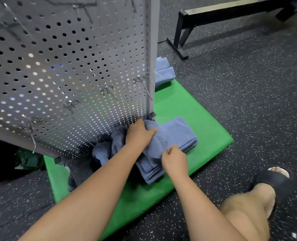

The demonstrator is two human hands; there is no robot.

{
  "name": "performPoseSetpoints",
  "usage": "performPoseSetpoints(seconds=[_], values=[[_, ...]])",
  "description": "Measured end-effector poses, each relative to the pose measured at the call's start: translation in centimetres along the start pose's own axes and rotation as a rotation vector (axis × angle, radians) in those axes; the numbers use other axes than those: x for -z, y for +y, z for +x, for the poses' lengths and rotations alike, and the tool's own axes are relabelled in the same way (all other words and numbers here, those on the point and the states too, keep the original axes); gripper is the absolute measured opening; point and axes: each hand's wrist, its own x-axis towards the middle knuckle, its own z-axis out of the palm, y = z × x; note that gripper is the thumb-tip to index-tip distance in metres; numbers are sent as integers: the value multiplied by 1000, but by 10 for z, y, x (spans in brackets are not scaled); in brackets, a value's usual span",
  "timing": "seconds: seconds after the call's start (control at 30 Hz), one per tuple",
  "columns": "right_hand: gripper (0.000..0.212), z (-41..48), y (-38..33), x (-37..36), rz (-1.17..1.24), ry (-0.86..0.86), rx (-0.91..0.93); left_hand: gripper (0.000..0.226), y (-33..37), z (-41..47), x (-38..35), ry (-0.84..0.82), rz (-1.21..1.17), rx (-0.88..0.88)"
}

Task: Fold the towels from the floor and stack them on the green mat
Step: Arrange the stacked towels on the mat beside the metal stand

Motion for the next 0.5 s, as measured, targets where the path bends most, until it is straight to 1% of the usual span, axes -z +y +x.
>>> performPoseSetpoints(seconds=[0.07,0.1,0.13,0.17,0.23,0.3,0.4,0.5], values=[[30,0,13,-11,-132,-154,-69,45,2,6,-2,2,-38,40],[36,-1,18,-18,-134,-231,-105,39,2,8,-3,6,-59,59],[38,-1,23,-25,-79,-301,-150,34,4,9,-3,10,-80,72],[35,-3,25,-31,15,-362,-202,30,6,9,-3,11,-90,82],[31,-5,26,-39,220,-436,-300,28,9,9,-5,14,-112,98],[30,-6,29,-46,358,-458,-353,29,8,10,-8,8,-144,118],[31,-7,37,-55,489,-454,-417,32,4,9,-8,-8,-188,113],[33,-4,41,-63,632,-378,-466,38,-3,0,-7,-28,-266,114]])
